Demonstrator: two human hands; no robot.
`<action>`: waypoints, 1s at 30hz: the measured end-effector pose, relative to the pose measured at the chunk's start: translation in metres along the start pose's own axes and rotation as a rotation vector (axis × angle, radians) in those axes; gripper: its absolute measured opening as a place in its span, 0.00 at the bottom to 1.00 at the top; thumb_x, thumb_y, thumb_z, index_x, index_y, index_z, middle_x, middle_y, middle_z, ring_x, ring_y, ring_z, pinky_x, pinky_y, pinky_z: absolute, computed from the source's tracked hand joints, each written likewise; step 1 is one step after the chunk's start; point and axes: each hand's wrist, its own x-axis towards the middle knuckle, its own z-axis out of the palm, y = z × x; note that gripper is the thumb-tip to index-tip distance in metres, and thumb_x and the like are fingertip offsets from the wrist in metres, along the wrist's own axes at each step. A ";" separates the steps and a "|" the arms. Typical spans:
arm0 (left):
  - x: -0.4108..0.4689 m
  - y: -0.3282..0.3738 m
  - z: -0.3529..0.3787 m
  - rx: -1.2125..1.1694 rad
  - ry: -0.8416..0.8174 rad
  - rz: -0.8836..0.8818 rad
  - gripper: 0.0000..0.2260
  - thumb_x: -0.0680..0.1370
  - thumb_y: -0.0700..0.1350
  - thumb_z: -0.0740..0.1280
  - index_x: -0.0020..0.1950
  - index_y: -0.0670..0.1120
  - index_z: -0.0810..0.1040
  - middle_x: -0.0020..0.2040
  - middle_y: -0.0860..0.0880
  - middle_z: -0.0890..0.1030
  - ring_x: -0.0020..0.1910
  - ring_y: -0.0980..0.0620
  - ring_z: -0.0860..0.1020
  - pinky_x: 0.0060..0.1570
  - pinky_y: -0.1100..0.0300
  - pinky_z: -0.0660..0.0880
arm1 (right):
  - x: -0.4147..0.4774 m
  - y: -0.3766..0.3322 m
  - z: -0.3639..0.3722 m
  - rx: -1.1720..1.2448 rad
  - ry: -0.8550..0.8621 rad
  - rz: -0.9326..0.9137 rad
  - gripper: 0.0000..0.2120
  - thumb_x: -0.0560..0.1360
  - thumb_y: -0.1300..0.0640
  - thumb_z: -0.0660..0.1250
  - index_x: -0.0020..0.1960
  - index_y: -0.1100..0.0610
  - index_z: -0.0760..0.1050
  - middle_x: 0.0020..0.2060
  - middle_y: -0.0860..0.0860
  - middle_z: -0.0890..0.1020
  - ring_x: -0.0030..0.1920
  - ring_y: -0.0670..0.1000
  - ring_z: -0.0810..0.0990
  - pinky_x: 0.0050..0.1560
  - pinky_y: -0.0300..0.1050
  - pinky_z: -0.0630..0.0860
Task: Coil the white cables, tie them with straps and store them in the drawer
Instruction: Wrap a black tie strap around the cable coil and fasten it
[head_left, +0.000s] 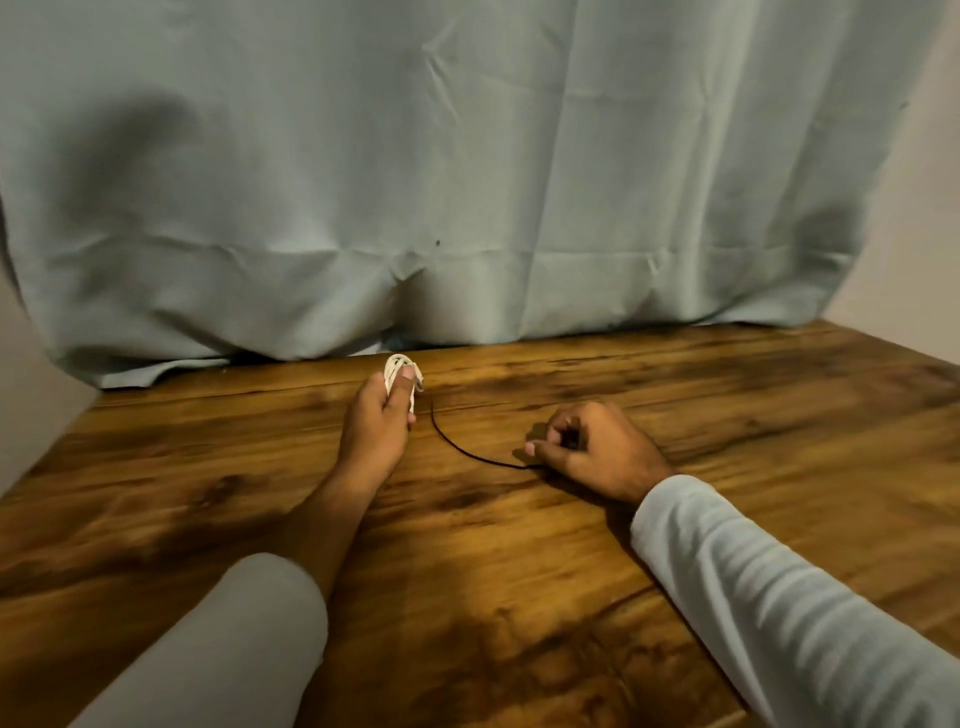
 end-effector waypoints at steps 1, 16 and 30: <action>0.001 -0.001 0.002 -0.005 0.000 0.002 0.12 0.84 0.58 0.61 0.47 0.53 0.77 0.40 0.48 0.80 0.39 0.51 0.77 0.42 0.53 0.74 | 0.004 -0.005 0.001 -0.008 0.015 -0.003 0.20 0.70 0.31 0.69 0.38 0.48 0.80 0.34 0.40 0.82 0.39 0.42 0.80 0.45 0.49 0.80; 0.007 -0.010 0.002 -0.062 0.015 0.003 0.17 0.81 0.63 0.62 0.46 0.51 0.78 0.39 0.49 0.80 0.38 0.52 0.76 0.44 0.46 0.76 | 0.044 -0.070 0.066 -0.198 0.152 -0.108 0.08 0.82 0.51 0.62 0.55 0.54 0.76 0.48 0.57 0.84 0.48 0.61 0.81 0.47 0.52 0.79; 0.001 -0.001 0.002 -0.028 -0.006 0.004 0.15 0.83 0.60 0.62 0.47 0.51 0.78 0.40 0.48 0.80 0.39 0.50 0.77 0.49 0.41 0.79 | 0.040 -0.061 0.051 0.040 0.342 -0.088 0.06 0.83 0.52 0.64 0.55 0.51 0.80 0.50 0.51 0.84 0.50 0.52 0.81 0.51 0.51 0.80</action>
